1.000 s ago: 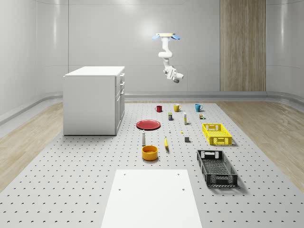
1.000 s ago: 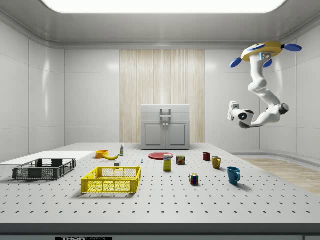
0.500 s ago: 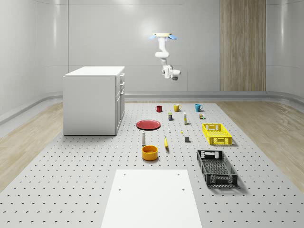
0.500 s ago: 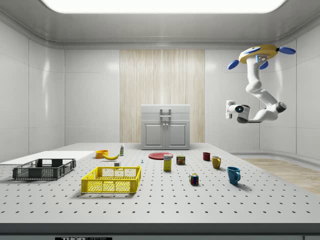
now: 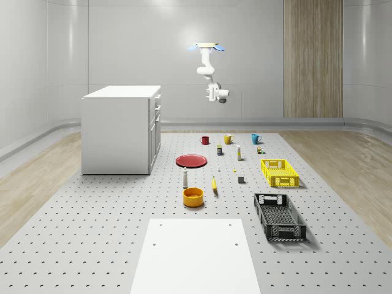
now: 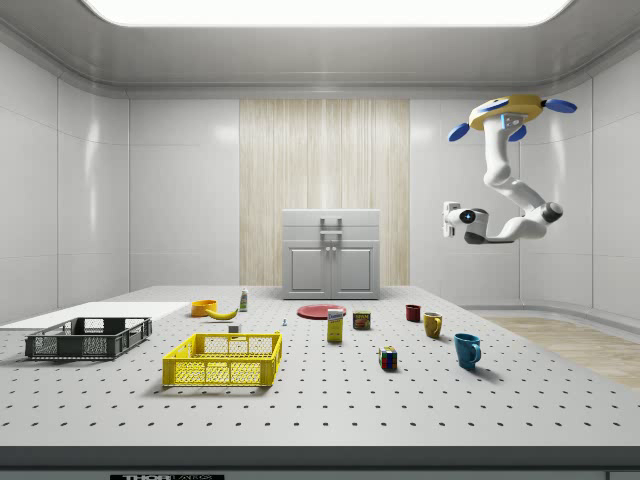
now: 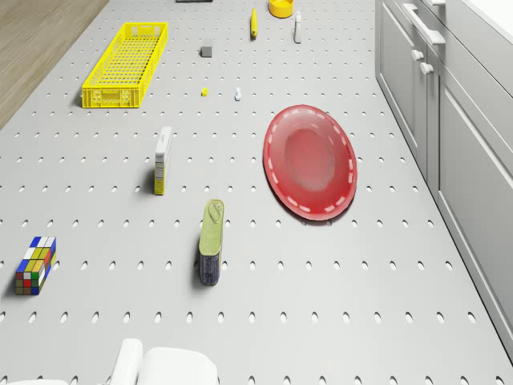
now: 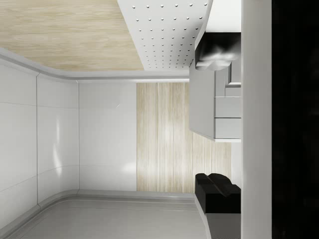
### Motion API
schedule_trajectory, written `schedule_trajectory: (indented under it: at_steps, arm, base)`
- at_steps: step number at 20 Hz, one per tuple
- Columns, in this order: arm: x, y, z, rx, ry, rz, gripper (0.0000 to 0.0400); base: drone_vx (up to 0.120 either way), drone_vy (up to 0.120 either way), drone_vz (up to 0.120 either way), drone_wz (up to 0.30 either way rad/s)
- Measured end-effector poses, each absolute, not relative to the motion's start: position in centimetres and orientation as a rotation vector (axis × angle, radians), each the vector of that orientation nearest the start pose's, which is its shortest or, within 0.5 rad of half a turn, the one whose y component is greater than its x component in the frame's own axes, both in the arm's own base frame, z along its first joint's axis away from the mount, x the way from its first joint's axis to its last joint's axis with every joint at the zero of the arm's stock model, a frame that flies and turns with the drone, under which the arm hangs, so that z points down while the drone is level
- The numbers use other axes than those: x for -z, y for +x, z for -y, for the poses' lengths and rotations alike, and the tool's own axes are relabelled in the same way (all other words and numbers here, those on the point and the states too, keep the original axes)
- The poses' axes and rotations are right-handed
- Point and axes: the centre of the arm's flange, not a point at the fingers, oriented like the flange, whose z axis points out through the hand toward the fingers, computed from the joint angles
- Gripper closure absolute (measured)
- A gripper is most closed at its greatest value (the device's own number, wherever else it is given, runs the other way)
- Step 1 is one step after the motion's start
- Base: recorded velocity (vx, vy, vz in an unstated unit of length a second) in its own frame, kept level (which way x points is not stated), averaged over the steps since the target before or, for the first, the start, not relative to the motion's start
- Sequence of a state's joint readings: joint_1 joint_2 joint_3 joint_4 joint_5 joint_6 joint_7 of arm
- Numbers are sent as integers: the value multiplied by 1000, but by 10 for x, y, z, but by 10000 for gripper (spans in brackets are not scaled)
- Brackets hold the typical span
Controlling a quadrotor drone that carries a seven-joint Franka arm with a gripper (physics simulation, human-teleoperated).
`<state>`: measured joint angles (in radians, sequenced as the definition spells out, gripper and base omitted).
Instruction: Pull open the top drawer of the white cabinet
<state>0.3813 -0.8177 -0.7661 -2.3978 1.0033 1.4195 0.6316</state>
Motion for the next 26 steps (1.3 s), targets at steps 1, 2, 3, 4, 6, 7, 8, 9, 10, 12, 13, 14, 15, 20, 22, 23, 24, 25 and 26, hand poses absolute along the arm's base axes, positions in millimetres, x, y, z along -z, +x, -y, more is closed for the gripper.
schedule_trajectory:
  at_steps: [1,2,3,4,6,7,8,9,10,12,13,14,15,20,22,23,24,25,26]
  arm:
    - [-592,311,99,-642,-1505,-585,95]
    - [-592,311,99,-642,-1504,-585,95]
    - [-592,311,99,-642,-1503,-584,95]
    - [-592,311,99,-642,-1503,-584,95]
    - [-592,311,99,-643,-1502,-584,95]
    - [-591,311,99,-643,-1501,-584,95]
    - [-591,311,99,-643,-1501,-583,95]
    - [-591,311,99,-643,-1501,-583,95]
    - [-591,311,99,-643,-1501,-583,95]
    - [-591,311,99,-643,-1500,-583,95]
    - [-591,311,99,-643,-1500,-583,95]
    - [-591,311,99,-643,-1500,-583,95]
    - [-591,311,99,-643,-1500,-583,95]
    - [-591,311,99,-643,-1500,-583,95]
    - [-591,311,99,-643,-1500,-583,95]
    - [-591,311,99,-643,-1500,-583,95]
    - [-591,311,99,-643,-1500,-583,95]
    - [-591,311,99,-643,-1500,-583,95]
    - [-591,311,99,-643,-1500,-583,95]
  base:
    - [120,0,0,0]
    - [120,0,0,0]
    - [120,0,0,0]
    - [120,0,0,0]
    - [120,0,0,0]
    - [120,0,0,0]
    - [120,0,0,0]
    - [120,0,0,0]
    - [120,0,0,0]
    - [120,0,0,0]
    - [120,0,0,0]
    - [120,0,0,0]
    - [120,0,0,0]
    - [120,0,0,0]
    - [120,0,0,0]
    - [120,0,0,0]
    - [120,0,0,0]
    - [120,0,120,0]
    - [120,0,120,0]
